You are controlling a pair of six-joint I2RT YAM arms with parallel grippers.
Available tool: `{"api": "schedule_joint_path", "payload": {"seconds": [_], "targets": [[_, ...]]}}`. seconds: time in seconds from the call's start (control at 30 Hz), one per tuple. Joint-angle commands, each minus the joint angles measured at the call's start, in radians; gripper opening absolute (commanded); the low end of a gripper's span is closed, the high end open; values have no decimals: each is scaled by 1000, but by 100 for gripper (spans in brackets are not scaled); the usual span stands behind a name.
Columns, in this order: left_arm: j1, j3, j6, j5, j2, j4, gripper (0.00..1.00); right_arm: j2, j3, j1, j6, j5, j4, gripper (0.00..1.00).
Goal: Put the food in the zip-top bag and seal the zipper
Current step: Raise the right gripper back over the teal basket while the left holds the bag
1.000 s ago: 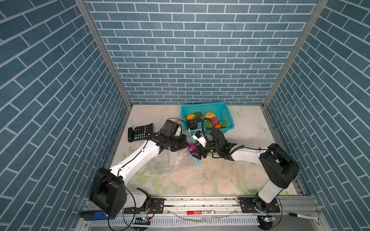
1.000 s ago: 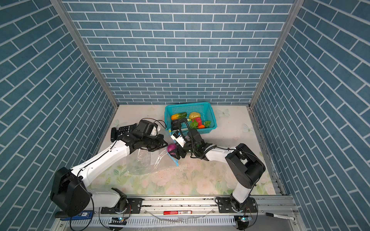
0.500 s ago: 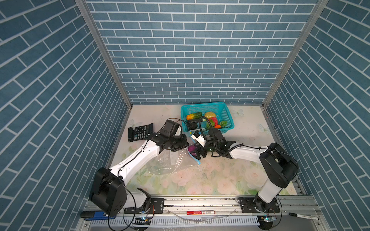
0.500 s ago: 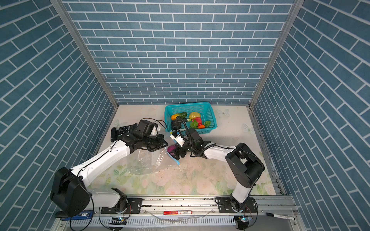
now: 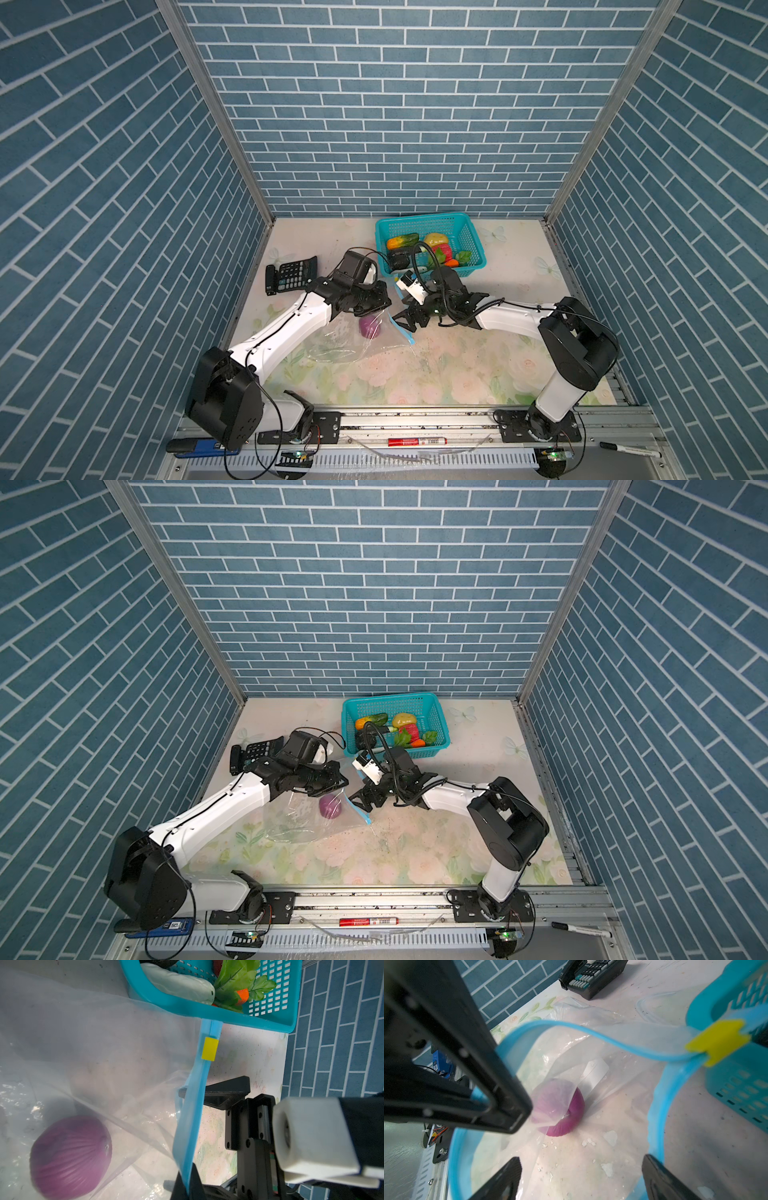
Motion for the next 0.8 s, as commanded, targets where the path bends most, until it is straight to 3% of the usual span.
{"api": "schedule_joint_path", "payload": {"seconds": [0.0,0.3,0.43,0.6,0.77], "targets": [[-6,-16,4,-7,-5,4,0,-60,22,7,-37,26,-37,90],[7,-13,10,-12,-10,-4,0,-209,94,0,-68,162,-347,90],[18,-7,11,-3,-20,-2,0,-237,146,-42,-6,252,-391,85],[35,-25,-34,69,-23,64,0,-184,293,-127,134,303,-525,80],[46,-10,-49,97,-19,78,0,-80,483,-163,160,356,-716,79]]}}
